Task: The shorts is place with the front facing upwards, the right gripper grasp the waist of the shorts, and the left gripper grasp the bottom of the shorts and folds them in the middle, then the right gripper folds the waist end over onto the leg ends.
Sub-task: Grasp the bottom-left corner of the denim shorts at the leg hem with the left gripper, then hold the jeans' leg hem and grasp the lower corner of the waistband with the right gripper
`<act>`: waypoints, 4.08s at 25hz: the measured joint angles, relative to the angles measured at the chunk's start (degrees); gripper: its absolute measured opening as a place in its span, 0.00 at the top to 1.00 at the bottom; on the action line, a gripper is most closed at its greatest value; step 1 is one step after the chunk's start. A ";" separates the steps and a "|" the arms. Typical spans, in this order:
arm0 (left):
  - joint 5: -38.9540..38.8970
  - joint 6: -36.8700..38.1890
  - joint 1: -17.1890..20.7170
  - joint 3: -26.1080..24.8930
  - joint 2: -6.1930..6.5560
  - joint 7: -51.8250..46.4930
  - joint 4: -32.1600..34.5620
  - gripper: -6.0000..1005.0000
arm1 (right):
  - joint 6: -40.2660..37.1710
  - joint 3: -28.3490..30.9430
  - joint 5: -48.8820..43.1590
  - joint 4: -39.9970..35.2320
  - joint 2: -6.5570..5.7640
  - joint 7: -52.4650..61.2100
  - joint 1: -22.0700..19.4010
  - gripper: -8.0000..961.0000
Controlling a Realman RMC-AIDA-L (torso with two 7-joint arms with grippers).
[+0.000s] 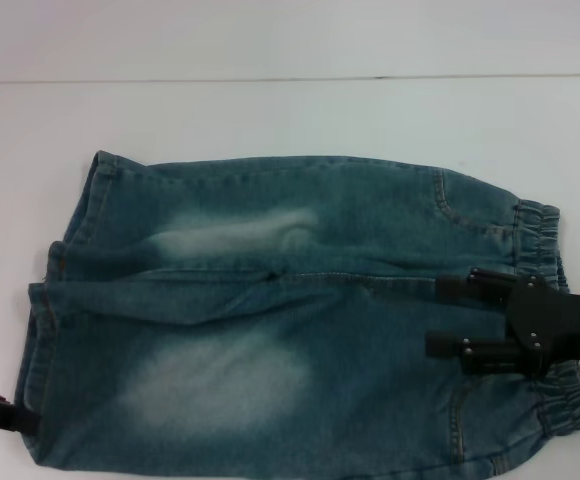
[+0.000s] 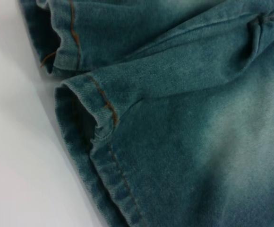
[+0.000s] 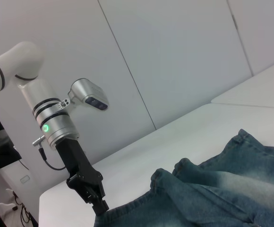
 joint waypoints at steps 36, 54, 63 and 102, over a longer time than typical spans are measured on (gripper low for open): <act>1.05 5.31 -1.07 -0.22 -2.01 -0.31 7.45 1.00 | -8.19 12.68 7.96 0.09 -11.48 30.67 -9.79 0.05; 0.99 6.37 -1.32 0.68 -2.93 -0.84 9.28 1.00 | -5.76 10.80 -13.87 -0.59 -15.67 39.43 -6.79 0.05; 0.98 6.69 -1.71 0.87 -3.18 -0.86 10.02 1.00 | -2.23 6.42 -15.40 -0.33 -14.95 42.88 -4.38 0.05; 1.07 7.01 -2.75 1.52 -3.88 -0.97 9.62 1.00 | 2.11 -1.92 -15.13 -0.10 -10.54 44.89 -0.42 0.05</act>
